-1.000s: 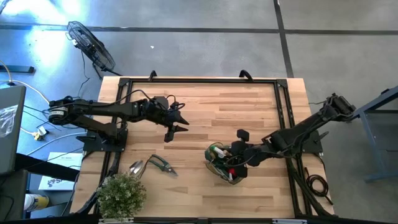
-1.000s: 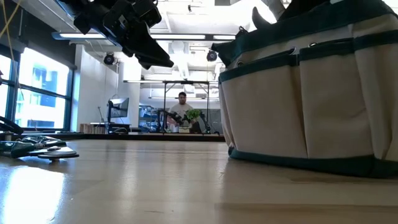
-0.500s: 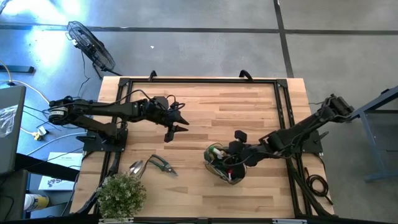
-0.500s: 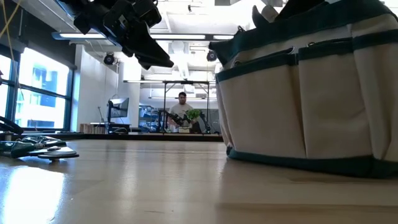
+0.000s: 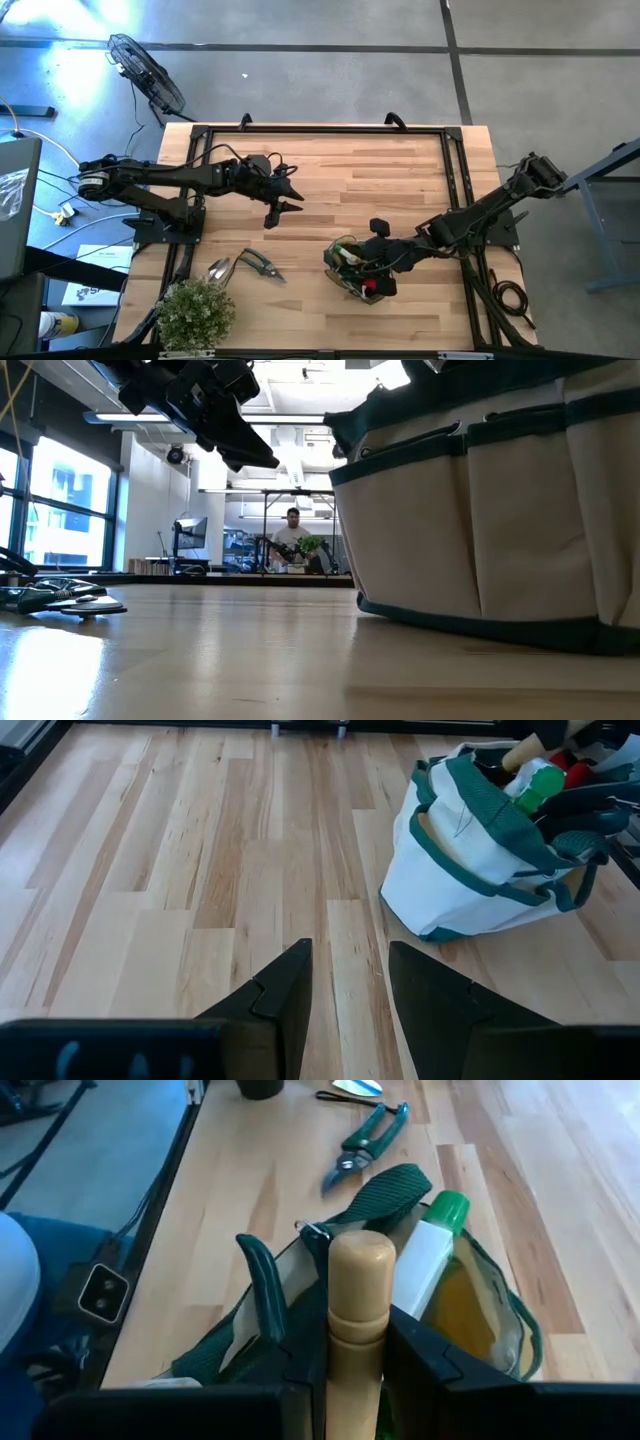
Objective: Pick & Place Garden tools in Gardening bag
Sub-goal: Put the top brown trowel into the green gardening bag
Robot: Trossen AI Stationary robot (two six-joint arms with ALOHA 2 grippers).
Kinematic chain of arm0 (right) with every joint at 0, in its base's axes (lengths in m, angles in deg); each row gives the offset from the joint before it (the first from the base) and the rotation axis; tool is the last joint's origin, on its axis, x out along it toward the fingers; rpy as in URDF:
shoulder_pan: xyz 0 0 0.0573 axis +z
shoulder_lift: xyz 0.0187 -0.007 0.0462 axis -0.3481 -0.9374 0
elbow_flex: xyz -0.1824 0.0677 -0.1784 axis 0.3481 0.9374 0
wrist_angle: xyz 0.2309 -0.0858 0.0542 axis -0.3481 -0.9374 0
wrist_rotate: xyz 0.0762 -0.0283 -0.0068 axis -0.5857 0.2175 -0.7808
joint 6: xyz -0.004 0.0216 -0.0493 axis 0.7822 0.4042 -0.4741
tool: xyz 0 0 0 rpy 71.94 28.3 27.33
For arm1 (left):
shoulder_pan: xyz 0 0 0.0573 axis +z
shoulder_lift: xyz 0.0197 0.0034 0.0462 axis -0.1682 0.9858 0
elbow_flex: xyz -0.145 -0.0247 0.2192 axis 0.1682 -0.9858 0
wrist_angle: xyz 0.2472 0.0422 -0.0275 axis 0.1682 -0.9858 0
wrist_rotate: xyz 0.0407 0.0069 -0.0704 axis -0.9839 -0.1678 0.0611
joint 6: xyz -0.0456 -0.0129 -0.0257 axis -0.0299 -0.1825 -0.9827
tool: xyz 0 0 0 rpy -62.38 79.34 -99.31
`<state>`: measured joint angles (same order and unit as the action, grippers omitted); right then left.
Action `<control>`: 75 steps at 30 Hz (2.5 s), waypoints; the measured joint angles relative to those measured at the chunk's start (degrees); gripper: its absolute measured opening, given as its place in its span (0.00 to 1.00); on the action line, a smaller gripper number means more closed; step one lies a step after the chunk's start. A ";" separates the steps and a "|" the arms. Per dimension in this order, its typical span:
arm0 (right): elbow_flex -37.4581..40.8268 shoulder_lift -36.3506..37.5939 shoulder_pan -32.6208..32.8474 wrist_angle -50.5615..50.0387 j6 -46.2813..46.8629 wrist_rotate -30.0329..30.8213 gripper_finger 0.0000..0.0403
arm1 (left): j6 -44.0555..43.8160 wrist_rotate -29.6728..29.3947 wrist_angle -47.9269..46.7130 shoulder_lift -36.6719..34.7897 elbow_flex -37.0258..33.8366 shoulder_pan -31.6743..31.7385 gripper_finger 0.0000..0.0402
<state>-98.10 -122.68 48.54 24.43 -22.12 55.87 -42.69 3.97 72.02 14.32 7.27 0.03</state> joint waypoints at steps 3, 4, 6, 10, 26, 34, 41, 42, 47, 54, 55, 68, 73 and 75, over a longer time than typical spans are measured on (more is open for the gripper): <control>0.05 0.00 -0.01 1.15 -0.88 -1.27 0.15 | 0.00 0.04 0.00 0.00 0.00 0.00 0.32; 0.07 0.00 0.01 1.65 -1.35 -1.88 0.15 | 0.00 0.02 0.00 0.00 0.00 0.00 0.32; 0.11 -0.02 0.02 3.14 -2.46 -3.24 0.15 | 0.00 0.04 0.02 0.00 0.00 0.00 0.32; 0.09 -0.02 0.03 6.73 -5.22 -6.09 0.15 | 0.00 0.04 0.00 0.00 0.00 0.00 0.32; 0.04 0.00 -0.15 8.86 -9.69 -12.73 0.15 | -0.20 0.12 0.00 0.00 0.00 0.00 0.32; -0.07 -3.41 -2.34 10.57 -10.53 -18.37 0.15 | -1.09 0.90 0.00 0.00 0.00 0.00 0.32; -0.08 -7.59 -4.31 13.99 -10.27 -23.49 0.15 | -1.51 2.01 0.00 0.00 0.00 -0.02 0.32; -0.09 -7.85 -4.49 14.20 -10.19 -23.99 0.15 | -1.51 2.03 -0.02 0.00 0.00 -0.02 0.32; -0.09 -8.02 -5.08 14.43 -10.11 -25.19 0.15 | -1.51 2.02 -0.11 0.00 0.00 -0.02 0.32; -0.13 -8.04 -5.51 12.86 -9.09 -26.24 0.15 | -1.53 2.02 -0.44 0.00 0.00 -0.02 0.32; -0.10 -8.04 -5.51 12.69 -8.79 -26.47 0.15 | -1.53 2.01 -0.44 0.00 0.00 -0.02 0.32; 3.55 -8.01 -6.99 17.02 -5.92 -30.04 0.17 | -1.58 2.01 -0.44 0.00 0.00 -0.02 0.32; 3.72 -8.04 -6.73 16.86 -5.61 -28.99 0.28 | -1.60 2.01 -0.44 -0.02 0.00 -0.02 0.32; 3.72 -8.04 -6.75 16.97 -5.61 -29.01 0.31 | -1.58 2.01 -0.42 0.00 0.00 -0.02 0.32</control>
<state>-94.38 -130.72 41.79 41.40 -27.73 26.85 -44.27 5.98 71.60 14.32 7.27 0.02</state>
